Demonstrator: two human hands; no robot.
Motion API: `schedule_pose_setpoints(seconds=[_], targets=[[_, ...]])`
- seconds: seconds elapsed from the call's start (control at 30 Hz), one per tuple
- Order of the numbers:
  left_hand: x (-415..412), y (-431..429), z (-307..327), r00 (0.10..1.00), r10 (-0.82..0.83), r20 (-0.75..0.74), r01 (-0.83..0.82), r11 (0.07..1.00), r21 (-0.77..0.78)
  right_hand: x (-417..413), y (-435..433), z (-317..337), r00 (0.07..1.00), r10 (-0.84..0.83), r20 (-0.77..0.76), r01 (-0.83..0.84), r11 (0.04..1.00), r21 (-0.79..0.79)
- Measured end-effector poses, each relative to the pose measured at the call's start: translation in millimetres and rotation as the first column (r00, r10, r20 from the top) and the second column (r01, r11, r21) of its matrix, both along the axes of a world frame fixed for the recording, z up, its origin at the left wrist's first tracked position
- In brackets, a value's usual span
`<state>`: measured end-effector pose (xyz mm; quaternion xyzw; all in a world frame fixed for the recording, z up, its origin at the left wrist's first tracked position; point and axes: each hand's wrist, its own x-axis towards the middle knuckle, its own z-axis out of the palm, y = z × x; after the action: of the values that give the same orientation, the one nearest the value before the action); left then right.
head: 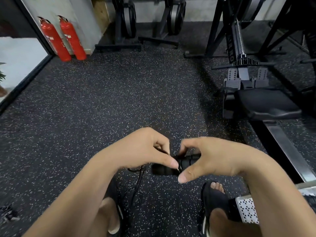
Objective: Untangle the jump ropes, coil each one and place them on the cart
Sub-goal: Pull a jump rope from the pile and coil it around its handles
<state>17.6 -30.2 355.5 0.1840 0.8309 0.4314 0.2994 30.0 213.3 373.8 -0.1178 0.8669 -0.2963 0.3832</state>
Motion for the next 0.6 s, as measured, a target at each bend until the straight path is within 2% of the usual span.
schedule_pose_setpoints(seconds=[0.1,0.2,0.3,0.37,0.47,0.53,0.6], targets=[[1.6,-10.6,-0.8,0.996,-0.013,0.091,0.001,0.991,0.131,6.4,1.3,8.4,0.992,0.040,0.122,-0.010,0.971,-0.237],[4.0,-15.0,-3.2,0.992,-0.045,0.121,0.016,0.974,0.225,9.7,1.4,15.1,0.989,0.049,0.140,0.004,0.935,-0.356],[6.0,-12.0,0.4,0.979,-0.109,0.170,0.033,0.917,0.397,10.0,0.4,17.6,0.982,0.068,0.177,0.027,0.873,-0.487],[2.9,-13.3,-3.4,0.983,-0.062,0.172,-0.037,0.854,0.518,10.8,-1.7,17.5,0.980,0.094,0.178,0.041,0.775,-0.631],[-5.7,-16.3,-15.3,0.952,0.276,0.129,-0.304,0.836,0.457,10.7,-7.3,18.6,0.974,0.087,0.208,0.136,0.506,-0.852],[-2.9,-7.3,-13.9,0.934,0.338,0.118,-0.356,0.841,0.407,9.1,-10.8,19.9,0.975,-0.074,0.211,0.223,0.392,-0.892],[3.0,10.4,-5.7,0.921,0.357,0.156,-0.389,0.840,0.378,9.3,-14.1,20.3,0.953,-0.239,0.186,0.263,0.345,-0.901]])
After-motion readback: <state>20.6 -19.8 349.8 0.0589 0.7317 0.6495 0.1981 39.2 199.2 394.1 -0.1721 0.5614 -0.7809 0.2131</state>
